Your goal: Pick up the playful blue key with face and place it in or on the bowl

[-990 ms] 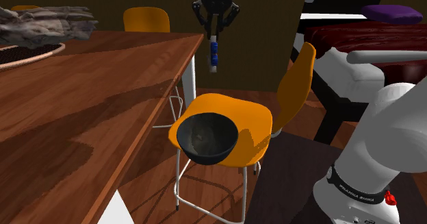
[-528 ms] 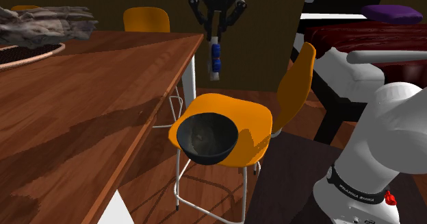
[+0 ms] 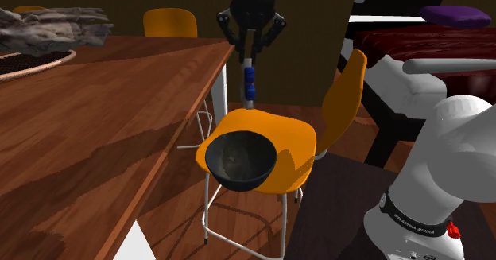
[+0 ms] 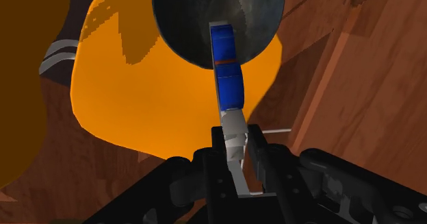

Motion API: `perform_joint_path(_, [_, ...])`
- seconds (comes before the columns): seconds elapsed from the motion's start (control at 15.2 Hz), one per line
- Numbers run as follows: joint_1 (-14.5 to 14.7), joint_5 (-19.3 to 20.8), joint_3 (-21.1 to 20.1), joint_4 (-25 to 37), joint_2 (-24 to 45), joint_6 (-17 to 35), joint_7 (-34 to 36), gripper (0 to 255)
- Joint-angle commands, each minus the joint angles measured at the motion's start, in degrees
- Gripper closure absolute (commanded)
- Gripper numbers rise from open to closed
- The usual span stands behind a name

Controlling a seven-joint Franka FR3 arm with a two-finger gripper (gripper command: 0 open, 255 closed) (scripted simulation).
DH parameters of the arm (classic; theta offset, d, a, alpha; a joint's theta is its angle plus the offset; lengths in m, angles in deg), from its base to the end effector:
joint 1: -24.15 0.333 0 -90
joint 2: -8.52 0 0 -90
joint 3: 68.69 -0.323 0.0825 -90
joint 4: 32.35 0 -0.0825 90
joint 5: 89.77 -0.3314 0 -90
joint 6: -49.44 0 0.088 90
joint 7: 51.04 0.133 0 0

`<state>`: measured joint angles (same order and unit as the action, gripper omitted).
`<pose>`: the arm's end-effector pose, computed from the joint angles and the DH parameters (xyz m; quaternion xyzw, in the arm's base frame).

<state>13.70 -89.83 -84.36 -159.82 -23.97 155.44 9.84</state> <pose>0.3473 0.0539 0.5809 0.8720 -0.4763 0.1121 0.0150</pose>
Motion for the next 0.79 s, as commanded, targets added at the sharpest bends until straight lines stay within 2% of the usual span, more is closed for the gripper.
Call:
perform_joint_path(0.0, [0.11, -0.10, -0.14, -1.86, -0.26, 1.61, 0.19, 255])
perform_joint_path(0.73, [0.43, -0.38, -0.93, -10.28, -0.27, 9.99, 1.09, 255])
